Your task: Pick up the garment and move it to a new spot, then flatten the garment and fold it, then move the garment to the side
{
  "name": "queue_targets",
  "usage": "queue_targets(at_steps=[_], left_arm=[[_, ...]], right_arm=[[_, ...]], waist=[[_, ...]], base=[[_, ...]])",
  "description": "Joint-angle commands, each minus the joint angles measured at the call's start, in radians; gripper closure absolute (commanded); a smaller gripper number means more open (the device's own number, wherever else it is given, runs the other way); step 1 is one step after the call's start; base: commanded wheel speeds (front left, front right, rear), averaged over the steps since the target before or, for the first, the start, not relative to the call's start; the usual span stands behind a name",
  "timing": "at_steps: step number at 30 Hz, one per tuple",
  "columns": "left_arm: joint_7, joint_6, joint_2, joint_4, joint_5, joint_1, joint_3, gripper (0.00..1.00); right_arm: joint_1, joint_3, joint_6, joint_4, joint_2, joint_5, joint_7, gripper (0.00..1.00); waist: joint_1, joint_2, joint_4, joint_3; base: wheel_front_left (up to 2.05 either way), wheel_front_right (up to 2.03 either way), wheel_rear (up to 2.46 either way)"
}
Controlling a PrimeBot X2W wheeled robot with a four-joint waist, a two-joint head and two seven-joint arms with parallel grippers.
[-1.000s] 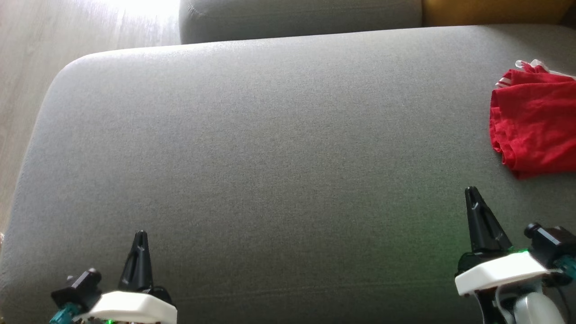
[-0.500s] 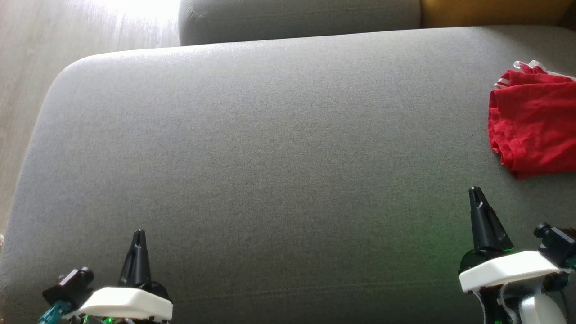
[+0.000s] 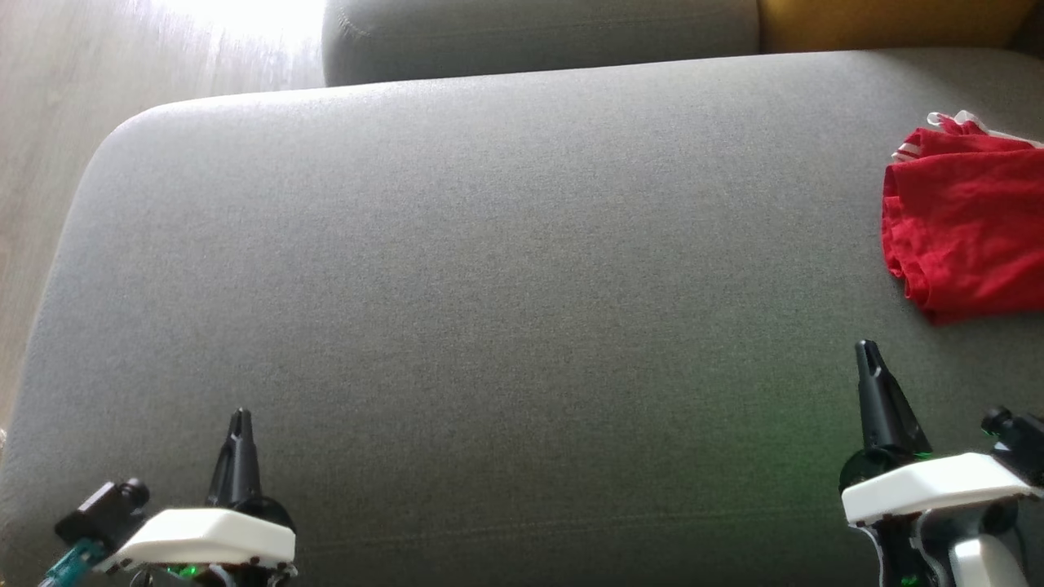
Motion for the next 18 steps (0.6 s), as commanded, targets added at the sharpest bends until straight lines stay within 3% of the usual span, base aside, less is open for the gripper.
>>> queue_targets(at_steps=[1, 18], left_arm=[[0.009, -0.012, 0.006, -0.028, -0.029, -0.048, 0.015, 1.00], [0.056, -0.022, 0.007, -0.020, -0.182, -0.072, 0.037, 1.00]], right_arm=[[-0.052, 0.003, 0.000, -0.029, -0.006, 0.035, 0.009, 1.00], [-0.060, 0.004, 0.000, -0.020, -0.007, 0.213, 0.055, 1.00]], waist=[[0.0000, 0.0000, 0.000, -0.001], [0.0000, 0.0000, -0.003, -0.006]], base=[[0.00, 0.00, 0.00], [0.00, 0.00, 0.00]])
